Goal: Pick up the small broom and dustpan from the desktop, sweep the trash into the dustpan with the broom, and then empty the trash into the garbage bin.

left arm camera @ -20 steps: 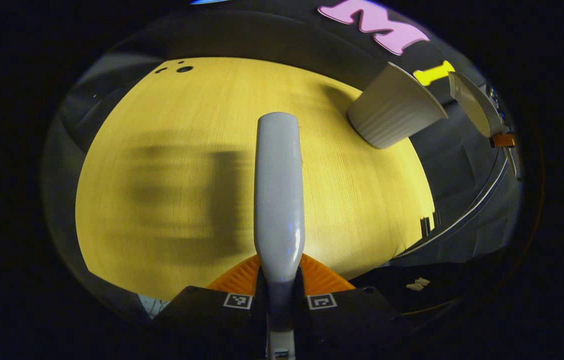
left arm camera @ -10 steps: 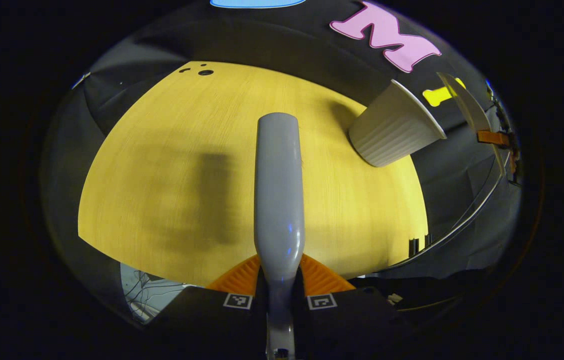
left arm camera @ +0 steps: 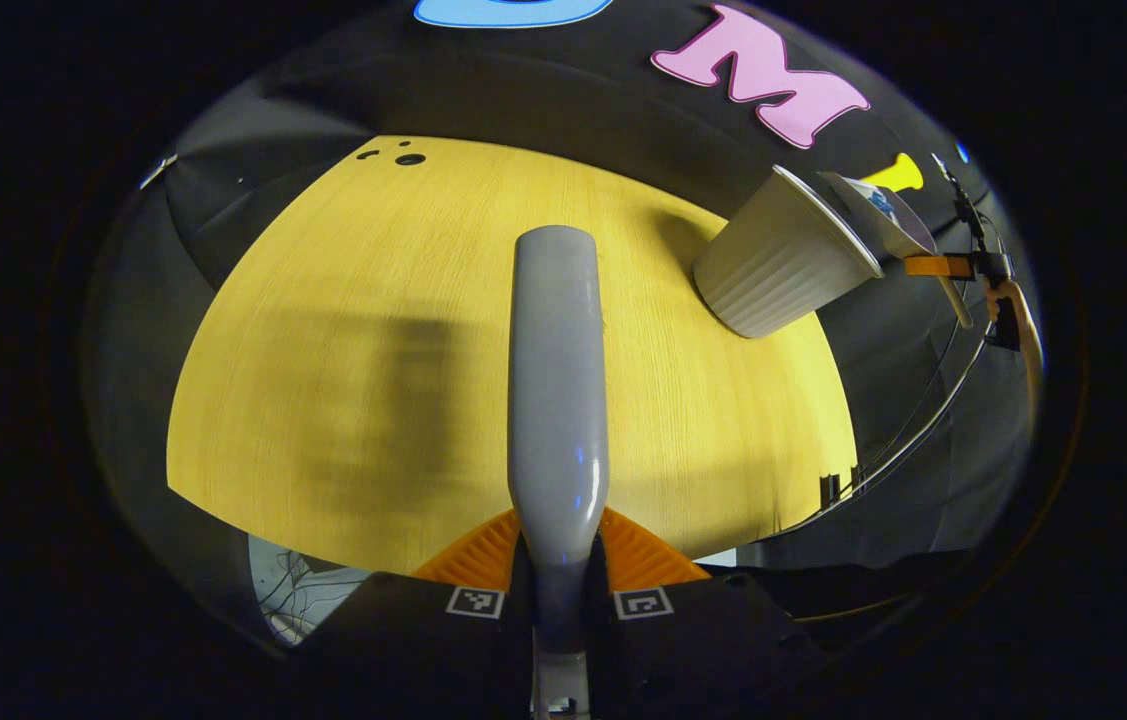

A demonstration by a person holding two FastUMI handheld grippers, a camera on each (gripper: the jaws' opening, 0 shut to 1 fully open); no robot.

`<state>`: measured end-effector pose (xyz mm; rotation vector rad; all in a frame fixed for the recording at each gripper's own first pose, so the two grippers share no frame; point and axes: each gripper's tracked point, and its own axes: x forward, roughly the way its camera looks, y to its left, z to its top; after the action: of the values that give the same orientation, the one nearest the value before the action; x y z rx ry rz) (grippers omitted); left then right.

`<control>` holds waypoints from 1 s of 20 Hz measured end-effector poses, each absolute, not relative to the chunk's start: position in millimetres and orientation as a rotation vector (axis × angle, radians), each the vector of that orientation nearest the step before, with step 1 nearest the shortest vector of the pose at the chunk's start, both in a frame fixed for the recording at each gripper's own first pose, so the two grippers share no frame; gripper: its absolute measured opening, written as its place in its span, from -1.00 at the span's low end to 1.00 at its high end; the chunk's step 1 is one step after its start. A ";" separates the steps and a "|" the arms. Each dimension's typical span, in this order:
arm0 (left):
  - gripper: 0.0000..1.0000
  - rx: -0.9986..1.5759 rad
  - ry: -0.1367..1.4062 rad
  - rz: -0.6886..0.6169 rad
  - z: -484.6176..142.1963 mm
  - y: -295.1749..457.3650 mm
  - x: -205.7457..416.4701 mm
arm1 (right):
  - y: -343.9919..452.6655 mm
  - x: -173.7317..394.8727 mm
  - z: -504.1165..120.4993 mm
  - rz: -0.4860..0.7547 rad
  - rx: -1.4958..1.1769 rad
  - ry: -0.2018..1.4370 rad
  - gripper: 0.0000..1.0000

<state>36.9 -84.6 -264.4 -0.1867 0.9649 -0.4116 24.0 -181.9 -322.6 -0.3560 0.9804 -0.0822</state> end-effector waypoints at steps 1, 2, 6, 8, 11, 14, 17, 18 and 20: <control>-0.49 -0.185 0.963 -0.411 -263.5 -82.2 36.7 | -183.3 28.3 -325.7 -0.092 -0.384 0.974 -0.32; -0.49 -0.181 0.960 -0.411 -262.5 -80.8 36.1 | -186.0 31.8 -328.5 -0.105 -0.421 0.966 -0.33; -0.49 -0.180 0.952 -0.404 -259.6 -76.6 37.5 | -191.8 41.7 -334.7 -0.139 -0.604 0.922 -0.33; -0.49 -0.186 0.950 -0.399 -257.9 -74.1 36.3 | -194.5 51.8 -340.1 -0.149 -0.714 0.899 -0.33; -0.49 -0.185 0.947 -0.400 -255.7 -72.5 35.2 | -196.5 59.6 -337.0 -0.181 -0.898 0.825 -0.33; -0.49 -0.190 0.949 -0.402 -256.2 -71.3 35.0 | -197.3 65.6 -333.2 -0.214 -1.052 0.764 -0.33; -0.49 -0.189 0.947 -0.405 -254.7 -71.0 35.0 | -191.0 69.9 -316.8 -0.220 -1.254 0.651 -0.33; -0.43 -0.188 0.947 -0.407 -255.2 -71.7 33.7 | -188.8 71.7 -311.7 -0.213 -1.316 0.608 -0.33; -0.49 -0.188 0.947 -0.413 -255.0 -72.3 32.9 | -190.1 71.6 -307.0 -0.208 -1.411 0.554 -0.34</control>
<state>32.9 -72.3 -255.0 -0.1879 0.9471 -0.4129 71.6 -190.1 -307.0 -1.4111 0.5537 -0.2078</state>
